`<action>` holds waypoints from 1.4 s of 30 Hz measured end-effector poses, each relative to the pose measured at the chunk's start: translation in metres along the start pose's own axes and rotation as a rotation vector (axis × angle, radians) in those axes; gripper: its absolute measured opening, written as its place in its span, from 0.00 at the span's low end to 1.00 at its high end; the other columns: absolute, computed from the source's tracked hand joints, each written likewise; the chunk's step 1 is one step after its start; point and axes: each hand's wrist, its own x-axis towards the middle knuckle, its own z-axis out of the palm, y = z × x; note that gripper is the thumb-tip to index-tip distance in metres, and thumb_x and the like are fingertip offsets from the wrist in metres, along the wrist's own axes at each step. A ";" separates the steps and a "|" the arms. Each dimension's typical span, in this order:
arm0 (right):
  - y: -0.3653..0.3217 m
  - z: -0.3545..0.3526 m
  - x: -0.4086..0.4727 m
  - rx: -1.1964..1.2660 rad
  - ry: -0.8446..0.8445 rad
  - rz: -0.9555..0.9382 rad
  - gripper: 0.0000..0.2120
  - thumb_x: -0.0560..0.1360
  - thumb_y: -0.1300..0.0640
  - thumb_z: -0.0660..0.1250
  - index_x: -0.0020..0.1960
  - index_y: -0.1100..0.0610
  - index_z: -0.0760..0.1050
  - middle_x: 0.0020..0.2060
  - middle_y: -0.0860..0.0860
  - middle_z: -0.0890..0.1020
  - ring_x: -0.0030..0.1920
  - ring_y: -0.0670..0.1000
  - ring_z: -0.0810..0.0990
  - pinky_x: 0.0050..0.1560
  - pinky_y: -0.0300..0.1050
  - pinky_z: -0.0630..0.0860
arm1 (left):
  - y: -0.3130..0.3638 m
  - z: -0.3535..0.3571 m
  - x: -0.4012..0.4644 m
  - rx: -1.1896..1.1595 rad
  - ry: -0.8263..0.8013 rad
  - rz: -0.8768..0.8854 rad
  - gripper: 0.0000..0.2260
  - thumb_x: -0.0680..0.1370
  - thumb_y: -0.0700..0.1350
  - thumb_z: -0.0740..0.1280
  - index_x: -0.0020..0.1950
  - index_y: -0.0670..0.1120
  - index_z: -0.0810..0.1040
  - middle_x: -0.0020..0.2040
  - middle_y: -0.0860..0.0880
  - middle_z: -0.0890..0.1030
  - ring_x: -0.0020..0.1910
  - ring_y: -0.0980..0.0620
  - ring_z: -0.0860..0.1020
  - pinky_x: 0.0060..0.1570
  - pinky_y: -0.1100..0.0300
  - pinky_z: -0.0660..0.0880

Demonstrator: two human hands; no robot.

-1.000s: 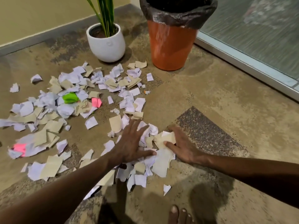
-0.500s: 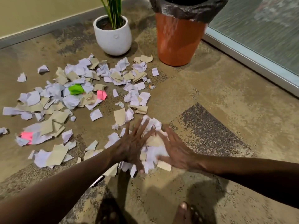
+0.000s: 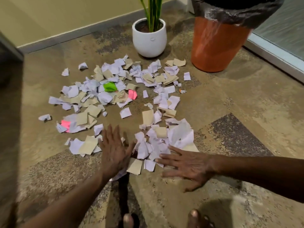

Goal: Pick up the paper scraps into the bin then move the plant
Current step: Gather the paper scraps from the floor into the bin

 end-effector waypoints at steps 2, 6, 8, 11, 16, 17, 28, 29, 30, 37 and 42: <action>0.009 0.011 -0.004 -0.020 -0.034 -0.030 0.38 0.78 0.32 0.52 0.81 0.50 0.50 0.81 0.59 0.43 0.81 0.58 0.43 0.77 0.65 0.40 | -0.006 0.004 -0.020 -0.074 0.030 -0.225 0.44 0.72 0.76 0.47 0.79 0.49 0.52 0.80 0.42 0.51 0.79 0.38 0.49 0.73 0.34 0.50; 0.048 -0.001 0.000 -0.106 0.067 0.183 0.31 0.83 0.41 0.50 0.81 0.54 0.51 0.80 0.62 0.48 0.80 0.60 0.48 0.77 0.65 0.46 | -0.003 0.012 -0.032 -0.149 0.054 -0.491 0.47 0.69 0.78 0.45 0.76 0.45 0.60 0.78 0.39 0.58 0.77 0.37 0.53 0.73 0.35 0.52; 0.057 -0.011 0.014 -0.174 0.132 0.240 0.27 0.83 0.45 0.56 0.78 0.56 0.61 0.79 0.65 0.53 0.79 0.63 0.53 0.78 0.65 0.47 | -0.003 0.014 -0.030 -0.170 0.130 -0.544 0.44 0.71 0.76 0.47 0.75 0.46 0.60 0.78 0.40 0.59 0.77 0.38 0.54 0.73 0.36 0.51; 0.041 -0.014 0.045 -0.151 0.195 0.095 0.25 0.84 0.45 0.52 0.77 0.54 0.62 0.79 0.65 0.52 0.80 0.62 0.51 0.78 0.61 0.39 | -0.005 0.014 -0.026 -0.198 0.278 -0.679 0.40 0.73 0.75 0.49 0.73 0.46 0.63 0.74 0.41 0.64 0.75 0.40 0.59 0.73 0.37 0.52; 0.006 -0.002 0.090 -0.093 0.125 -0.228 0.25 0.83 0.44 0.55 0.77 0.53 0.63 0.80 0.60 0.54 0.80 0.61 0.51 0.78 0.64 0.45 | 0.025 0.018 -0.014 -0.534 0.403 -0.950 0.31 0.78 0.65 0.58 0.69 0.42 0.69 0.74 0.39 0.65 0.75 0.39 0.60 0.75 0.41 0.53; 0.007 -0.003 0.094 -0.122 0.080 -0.197 0.26 0.83 0.43 0.54 0.77 0.54 0.64 0.79 0.59 0.56 0.80 0.61 0.52 0.78 0.64 0.44 | 0.035 0.020 -0.009 -0.595 0.403 -0.903 0.28 0.79 0.62 0.59 0.69 0.41 0.69 0.72 0.39 0.67 0.73 0.38 0.63 0.73 0.41 0.57; 0.087 -0.068 0.026 -0.033 0.278 0.637 0.37 0.72 0.23 0.55 0.69 0.49 0.65 0.76 0.58 0.60 0.74 0.59 0.62 0.70 0.67 0.67 | 0.071 0.008 0.035 -0.528 0.262 -0.225 0.33 0.74 0.71 0.59 0.68 0.47 0.70 0.65 0.45 0.73 0.66 0.44 0.70 0.66 0.45 0.68; 0.091 -0.070 0.018 0.031 0.278 0.786 0.44 0.68 0.19 0.55 0.71 0.49 0.61 0.77 0.57 0.58 0.74 0.60 0.62 0.68 0.67 0.68 | 0.063 0.008 0.035 -0.436 0.172 -0.179 0.38 0.71 0.74 0.60 0.71 0.48 0.67 0.67 0.43 0.72 0.68 0.42 0.69 0.67 0.43 0.67; 0.095 -0.070 0.011 0.094 0.241 0.903 0.50 0.63 0.17 0.55 0.74 0.49 0.57 0.77 0.57 0.57 0.74 0.61 0.62 0.67 0.67 0.70 | 0.057 0.008 0.035 -0.363 0.064 -0.132 0.44 0.67 0.76 0.62 0.74 0.50 0.63 0.70 0.41 0.68 0.70 0.40 0.66 0.68 0.41 0.66; 0.091 -0.055 0.018 0.347 -0.178 0.995 0.70 0.48 0.20 0.70 0.76 0.38 0.32 0.75 0.58 0.57 0.71 0.64 0.62 0.59 0.63 0.72 | 0.068 -0.001 0.061 -0.038 -0.427 0.190 0.66 0.49 0.81 0.67 0.76 0.64 0.33 0.80 0.39 0.38 0.78 0.35 0.44 0.72 0.32 0.53; 0.069 -0.045 0.047 0.270 -0.056 0.937 0.62 0.58 0.33 0.77 0.78 0.42 0.40 0.69 0.61 0.63 0.66 0.64 0.66 0.53 0.58 0.76 | 0.088 0.006 0.059 0.021 -0.373 0.308 0.52 0.61 0.70 0.74 0.78 0.63 0.49 0.77 0.39 0.55 0.73 0.35 0.57 0.66 0.36 0.67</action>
